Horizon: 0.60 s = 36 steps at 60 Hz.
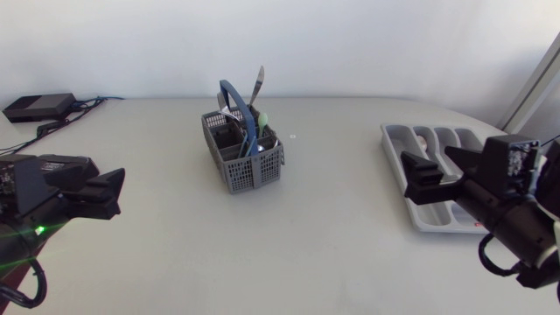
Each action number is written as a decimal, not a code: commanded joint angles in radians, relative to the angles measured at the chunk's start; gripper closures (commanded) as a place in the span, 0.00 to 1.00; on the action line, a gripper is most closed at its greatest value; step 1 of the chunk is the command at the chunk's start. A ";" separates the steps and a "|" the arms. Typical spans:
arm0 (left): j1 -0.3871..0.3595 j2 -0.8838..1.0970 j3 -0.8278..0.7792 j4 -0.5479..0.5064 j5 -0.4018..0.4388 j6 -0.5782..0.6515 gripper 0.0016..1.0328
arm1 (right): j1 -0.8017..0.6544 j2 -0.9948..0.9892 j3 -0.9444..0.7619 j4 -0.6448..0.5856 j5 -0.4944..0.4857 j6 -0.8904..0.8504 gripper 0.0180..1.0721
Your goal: Unload the cutlery basket into the drawer organizer.
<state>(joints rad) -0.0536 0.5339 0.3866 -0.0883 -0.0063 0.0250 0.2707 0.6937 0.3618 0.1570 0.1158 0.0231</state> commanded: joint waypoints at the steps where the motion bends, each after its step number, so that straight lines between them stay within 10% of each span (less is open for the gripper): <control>1: -0.031 0.075 0.051 -0.021 -0.012 -0.022 0.11 | 0.074 0.095 0.063 -0.019 0.045 0.024 0.04; 25: -0.091 0.426 0.239 -0.123 0.000 0.144 0.11 | 0.305 0.514 0.436 -0.228 0.133 0.023 0.04; 36: -0.161 0.512 0.242 -0.051 0.003 0.159 0.11 | 0.315 0.603 0.534 -0.241 -0.030 -0.006 0.04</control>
<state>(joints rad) -0.1860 1.0145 0.6102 -0.1669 -0.0074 0.1589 0.5816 1.2591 0.8497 -0.0731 0.1265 0.0223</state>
